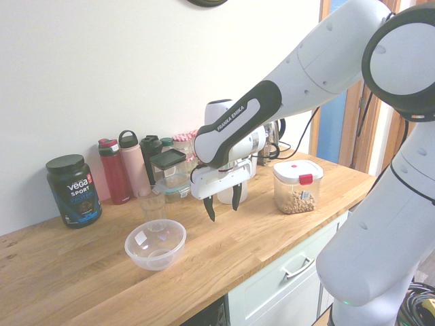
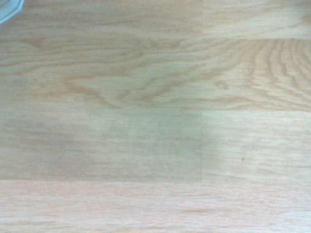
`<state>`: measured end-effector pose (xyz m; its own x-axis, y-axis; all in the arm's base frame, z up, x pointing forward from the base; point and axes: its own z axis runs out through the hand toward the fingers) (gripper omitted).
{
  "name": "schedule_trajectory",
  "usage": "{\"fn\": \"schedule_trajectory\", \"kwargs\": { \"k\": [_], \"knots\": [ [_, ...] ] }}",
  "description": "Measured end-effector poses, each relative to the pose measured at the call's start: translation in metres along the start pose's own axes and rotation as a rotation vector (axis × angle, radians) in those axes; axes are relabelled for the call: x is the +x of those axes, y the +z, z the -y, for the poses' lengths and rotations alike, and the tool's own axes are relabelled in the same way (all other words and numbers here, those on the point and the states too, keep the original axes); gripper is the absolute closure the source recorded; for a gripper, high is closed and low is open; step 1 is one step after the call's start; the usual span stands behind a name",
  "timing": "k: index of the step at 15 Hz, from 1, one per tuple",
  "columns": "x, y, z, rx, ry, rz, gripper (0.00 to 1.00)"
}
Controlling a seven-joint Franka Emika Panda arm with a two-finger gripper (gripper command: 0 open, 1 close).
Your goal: Pour me some water
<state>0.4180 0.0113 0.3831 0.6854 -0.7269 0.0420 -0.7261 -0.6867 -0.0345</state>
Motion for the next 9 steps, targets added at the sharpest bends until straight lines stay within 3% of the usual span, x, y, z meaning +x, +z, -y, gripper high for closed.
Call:
{"fn": "schedule_trajectory", "kwargs": {
  "k": [4, 9],
  "knots": [
    [0.003, -0.021, 0.004, 0.001, -0.009, -0.010, 0.00],
    [0.008, -0.170, -0.019, 0.058, -0.175, -0.093, 0.00]
  ]
}}
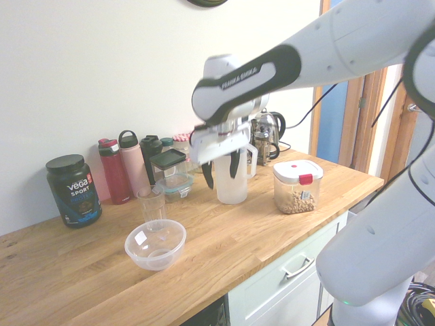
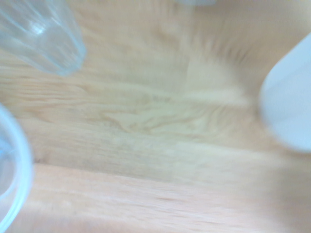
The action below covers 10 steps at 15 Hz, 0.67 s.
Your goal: Pour me some water
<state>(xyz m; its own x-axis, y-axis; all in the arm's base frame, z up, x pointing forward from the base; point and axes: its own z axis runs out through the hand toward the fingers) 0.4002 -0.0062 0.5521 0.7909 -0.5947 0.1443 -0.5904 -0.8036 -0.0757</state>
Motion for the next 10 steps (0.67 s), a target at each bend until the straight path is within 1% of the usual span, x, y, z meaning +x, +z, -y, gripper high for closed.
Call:
{"fn": "schedule_trajectory", "kwargs": {
  "k": [2, 4, 6, 10],
  "knots": [
    [0.017, -0.033, -0.017, 0.025, -0.081, -0.019, 0.00],
    [0.036, -0.046, -0.036, 0.036, -0.127, -0.022, 0.00],
    [0.054, -0.048, -0.054, 0.038, -0.126, -0.023, 0.00],
    [0.084, -0.026, -0.078, 0.003, -0.058, -0.032, 0.00]
  ]
}}
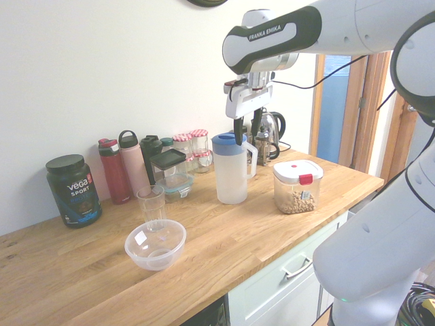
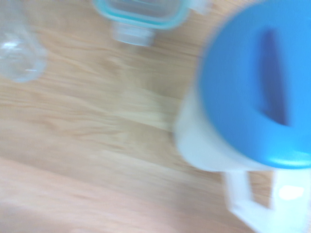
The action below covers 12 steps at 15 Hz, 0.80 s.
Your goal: Pour me some water
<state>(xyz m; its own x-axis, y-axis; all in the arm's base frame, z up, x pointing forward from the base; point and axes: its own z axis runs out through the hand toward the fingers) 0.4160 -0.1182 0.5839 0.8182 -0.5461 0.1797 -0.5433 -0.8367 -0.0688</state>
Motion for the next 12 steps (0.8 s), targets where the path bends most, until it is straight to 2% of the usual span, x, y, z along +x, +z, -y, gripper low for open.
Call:
{"fn": "schedule_trajectory", "kwargs": {
  "k": [5, 6, 12],
  "knots": [
    [0.023, 0.039, -0.002, -0.027, 0.039, 0.012, 0.00],
    [0.026, 0.046, -0.001, -0.030, 0.042, 0.015, 1.00],
    [0.046, 0.073, 0.004, -0.043, 0.062, 0.037, 1.00]
  ]
}}
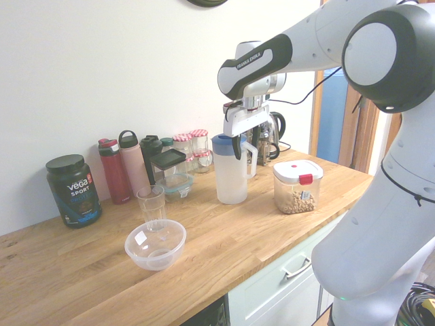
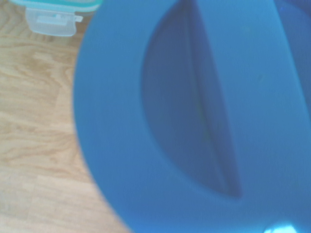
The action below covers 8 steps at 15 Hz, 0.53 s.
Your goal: Pour me some water
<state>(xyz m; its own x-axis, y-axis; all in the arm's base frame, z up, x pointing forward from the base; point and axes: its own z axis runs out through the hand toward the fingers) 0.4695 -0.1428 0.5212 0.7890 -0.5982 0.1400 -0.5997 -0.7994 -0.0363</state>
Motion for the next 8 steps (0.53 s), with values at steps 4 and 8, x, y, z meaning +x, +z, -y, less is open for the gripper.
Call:
{"fn": "schedule_trajectory", "kwargs": {
  "k": [4, 8],
  "knots": [
    [0.011, 0.005, 0.001, -0.004, 0.007, 0.005, 1.00],
    [0.012, 0.011, 0.002, -0.008, 0.005, 0.015, 1.00]
  ]
}}
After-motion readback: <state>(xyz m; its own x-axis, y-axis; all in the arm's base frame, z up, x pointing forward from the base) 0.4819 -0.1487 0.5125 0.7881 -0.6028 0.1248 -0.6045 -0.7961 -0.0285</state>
